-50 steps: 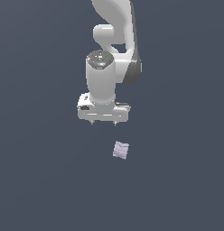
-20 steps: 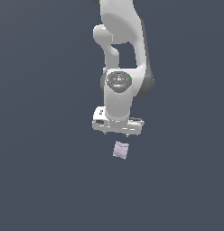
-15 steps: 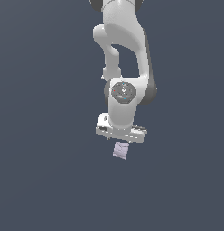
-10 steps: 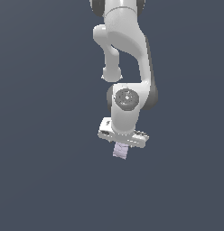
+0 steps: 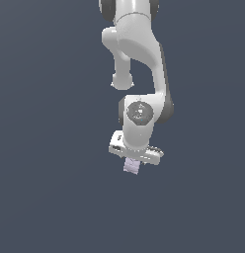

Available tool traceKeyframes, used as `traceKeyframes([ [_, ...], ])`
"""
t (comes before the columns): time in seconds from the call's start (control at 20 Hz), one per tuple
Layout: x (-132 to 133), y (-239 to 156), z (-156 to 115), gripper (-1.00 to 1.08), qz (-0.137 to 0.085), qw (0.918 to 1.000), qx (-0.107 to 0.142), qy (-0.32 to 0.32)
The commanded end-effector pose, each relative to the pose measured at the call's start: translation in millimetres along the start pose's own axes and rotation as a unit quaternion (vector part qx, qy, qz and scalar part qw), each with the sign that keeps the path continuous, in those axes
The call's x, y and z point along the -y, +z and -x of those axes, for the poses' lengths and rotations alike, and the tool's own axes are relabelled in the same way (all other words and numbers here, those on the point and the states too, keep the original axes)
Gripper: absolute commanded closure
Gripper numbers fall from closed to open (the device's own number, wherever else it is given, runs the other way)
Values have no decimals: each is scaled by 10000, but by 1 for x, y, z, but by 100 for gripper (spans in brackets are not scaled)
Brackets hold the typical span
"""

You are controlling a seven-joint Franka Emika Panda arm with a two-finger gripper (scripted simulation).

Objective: Pick up the object and move it to a goal position.

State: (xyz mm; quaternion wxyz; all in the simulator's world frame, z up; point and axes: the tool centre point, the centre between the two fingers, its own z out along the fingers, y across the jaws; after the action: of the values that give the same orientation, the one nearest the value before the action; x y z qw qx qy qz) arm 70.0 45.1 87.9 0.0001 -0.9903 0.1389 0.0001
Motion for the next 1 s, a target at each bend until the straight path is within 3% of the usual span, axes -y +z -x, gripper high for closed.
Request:
traceKeyframes([
  [0.0, 0, 7, 0, -92, 2, 10000, 4, 3],
  [0.35, 0, 42, 1, -92, 1, 10000, 0, 15],
  [0.65, 0, 48, -1, -92, 1, 10000, -1, 18],
  [0.7, 0, 48, -1, 108, 1, 10000, -1, 18],
  [0.95, 0, 48, -1, 108, 1, 10000, -1, 18],
])
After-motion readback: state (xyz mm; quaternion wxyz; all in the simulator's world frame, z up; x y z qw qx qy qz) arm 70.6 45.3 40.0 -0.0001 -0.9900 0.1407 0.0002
